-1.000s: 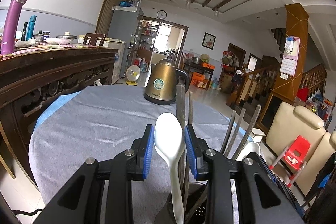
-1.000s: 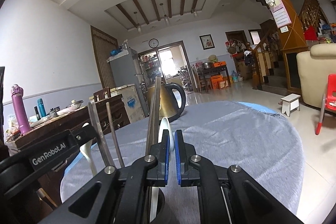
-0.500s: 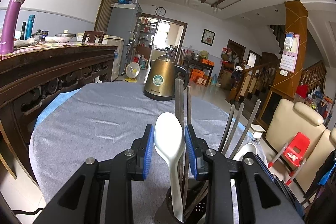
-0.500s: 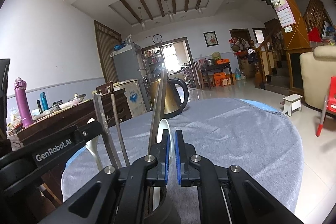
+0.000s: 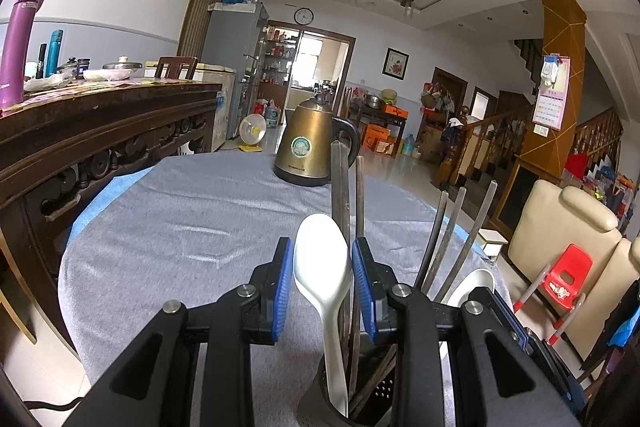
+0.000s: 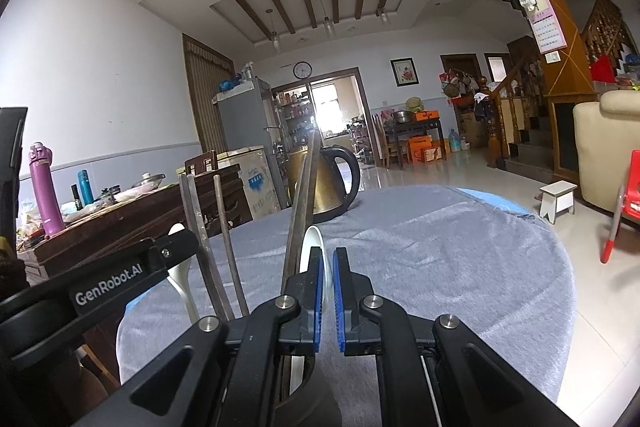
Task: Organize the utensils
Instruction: 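Lower both held spoons bowl-up into the dark metal cup beside the chopsticks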
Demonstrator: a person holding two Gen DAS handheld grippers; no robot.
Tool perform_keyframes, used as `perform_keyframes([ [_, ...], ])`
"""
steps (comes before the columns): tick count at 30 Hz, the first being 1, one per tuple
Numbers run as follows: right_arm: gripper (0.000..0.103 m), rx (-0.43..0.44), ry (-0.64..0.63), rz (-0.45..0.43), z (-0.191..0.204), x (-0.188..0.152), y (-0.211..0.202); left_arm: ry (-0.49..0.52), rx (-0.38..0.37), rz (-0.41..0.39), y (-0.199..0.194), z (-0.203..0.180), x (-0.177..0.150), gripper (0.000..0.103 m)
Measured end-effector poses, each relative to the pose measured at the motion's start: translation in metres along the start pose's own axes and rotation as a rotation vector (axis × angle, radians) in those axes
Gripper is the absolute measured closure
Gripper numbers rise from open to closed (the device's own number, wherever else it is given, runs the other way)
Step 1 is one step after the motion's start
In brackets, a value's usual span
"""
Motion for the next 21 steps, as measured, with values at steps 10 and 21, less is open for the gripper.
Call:
perform_keyframes([
  [10, 0.097, 0.003, -0.001, 0.012, 0.0012, -0.0003, 0.0034, 0.002, 0.003, 0.015, 0.002, 0.0009, -0.0021, 0.072],
  [21, 0.097, 0.003, 0.004, 0.017, -0.0006, -0.0006, 0.0056, -0.003, -0.002, 0.033, 0.0052, 0.0019, -0.0039, 0.072],
])
Point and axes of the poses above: each gripper's, at about its wrist camera, not at the fingertips, and y roughly the way its jaws point, z to its left, x to its top, the point moved 7 cm from there along y, roughly the way its jaws point, and after that the axes turned 3 degrees about y, right-handed, at the moved point
